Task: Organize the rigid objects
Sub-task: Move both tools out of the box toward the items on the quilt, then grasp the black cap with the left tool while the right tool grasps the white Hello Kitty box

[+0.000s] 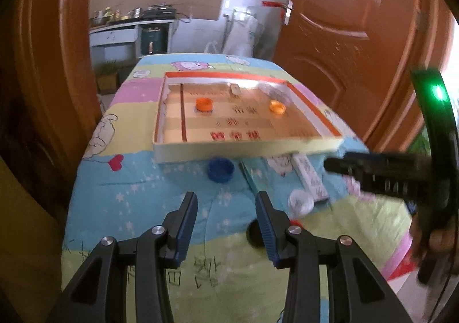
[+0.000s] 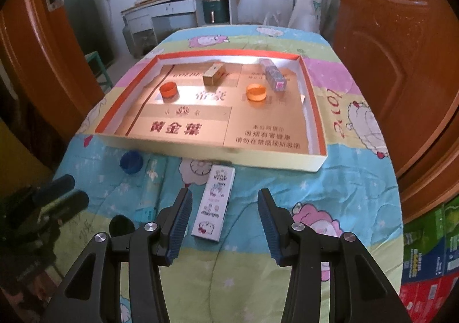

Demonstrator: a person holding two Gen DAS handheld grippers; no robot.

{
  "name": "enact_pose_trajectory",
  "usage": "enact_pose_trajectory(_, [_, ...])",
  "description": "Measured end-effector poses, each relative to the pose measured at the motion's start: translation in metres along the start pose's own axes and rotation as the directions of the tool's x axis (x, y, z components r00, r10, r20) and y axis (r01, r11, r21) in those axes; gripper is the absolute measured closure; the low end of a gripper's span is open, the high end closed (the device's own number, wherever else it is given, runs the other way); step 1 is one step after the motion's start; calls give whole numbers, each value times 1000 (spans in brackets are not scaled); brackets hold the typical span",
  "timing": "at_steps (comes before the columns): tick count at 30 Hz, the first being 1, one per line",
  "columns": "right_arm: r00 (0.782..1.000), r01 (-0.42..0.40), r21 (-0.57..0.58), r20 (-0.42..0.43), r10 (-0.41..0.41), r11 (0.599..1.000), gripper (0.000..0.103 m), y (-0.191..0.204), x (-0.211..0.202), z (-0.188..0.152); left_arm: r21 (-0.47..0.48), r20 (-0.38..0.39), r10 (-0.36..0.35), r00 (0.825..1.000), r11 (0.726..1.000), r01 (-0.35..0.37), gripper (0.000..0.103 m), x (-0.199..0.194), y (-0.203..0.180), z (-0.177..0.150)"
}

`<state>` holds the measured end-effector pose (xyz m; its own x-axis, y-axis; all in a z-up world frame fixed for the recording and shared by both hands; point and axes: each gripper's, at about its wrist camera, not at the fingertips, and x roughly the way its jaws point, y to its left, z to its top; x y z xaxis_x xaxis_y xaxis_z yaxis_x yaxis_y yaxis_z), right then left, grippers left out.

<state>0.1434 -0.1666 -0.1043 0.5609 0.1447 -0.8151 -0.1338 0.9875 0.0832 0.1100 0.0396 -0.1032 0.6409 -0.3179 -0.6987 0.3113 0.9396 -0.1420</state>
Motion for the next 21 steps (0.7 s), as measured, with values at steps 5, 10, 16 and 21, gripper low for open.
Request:
enact_pose_trajectory(5, [1000,3,6,-9,-3,1000,54,0,2,-7,106,-44,-12,999,994,17,61,6,-9,-28])
enact_pose_trajectory(10, [1000,4,6,-15,-4,1000,54,0,4,-9,190,-48,-36,998,981,44,61,9,-25,-42])
enact_pose_trajectory(16, [1000,8,7,-16,-8,1000,54,-2,4,-10,207,-62,-38,997,977,50,61,24,-34,-43])
enact_pose_trajectory(21, [1000,12,22,-22,-11,1000,54,-8,7,-11,193,-53,-43,998,980,53,61,32,-34,-35])
